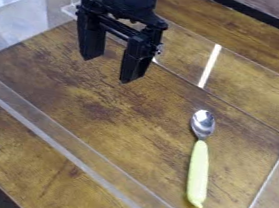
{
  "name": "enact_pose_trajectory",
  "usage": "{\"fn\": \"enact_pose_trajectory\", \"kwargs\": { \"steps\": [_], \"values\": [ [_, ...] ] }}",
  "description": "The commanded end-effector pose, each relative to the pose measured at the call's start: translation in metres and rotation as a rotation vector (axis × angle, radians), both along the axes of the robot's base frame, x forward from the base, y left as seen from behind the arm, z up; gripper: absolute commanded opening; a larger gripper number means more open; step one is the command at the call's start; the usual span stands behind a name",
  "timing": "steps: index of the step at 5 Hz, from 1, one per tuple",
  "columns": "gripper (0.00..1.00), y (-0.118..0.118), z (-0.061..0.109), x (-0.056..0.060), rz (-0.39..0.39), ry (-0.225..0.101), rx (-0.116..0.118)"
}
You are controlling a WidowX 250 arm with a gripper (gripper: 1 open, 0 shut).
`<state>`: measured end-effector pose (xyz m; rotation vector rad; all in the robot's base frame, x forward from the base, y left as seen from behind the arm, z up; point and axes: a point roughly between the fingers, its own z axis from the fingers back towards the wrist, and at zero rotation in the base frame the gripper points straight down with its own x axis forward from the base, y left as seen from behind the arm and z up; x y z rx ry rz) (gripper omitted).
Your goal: Move the green spoon to the left
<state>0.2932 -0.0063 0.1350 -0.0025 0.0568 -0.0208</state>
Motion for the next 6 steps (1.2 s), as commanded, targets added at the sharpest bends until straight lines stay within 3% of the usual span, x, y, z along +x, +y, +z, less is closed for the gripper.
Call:
{"fn": "enact_pose_trajectory", "kwargs": {
  "steps": [1,3,4,6],
  "values": [
    [1.00,-0.002,-0.014,-0.003,0.004,0.037,-0.003],
    [1.00,-0.020,-0.037,-0.001,0.120,0.064,-0.009],
    [1.00,-0.036,-0.046,0.004,0.216,0.048,-0.017],
    [1.00,-0.082,-0.065,0.016,0.416,-0.042,-0.062]
  ]
}}
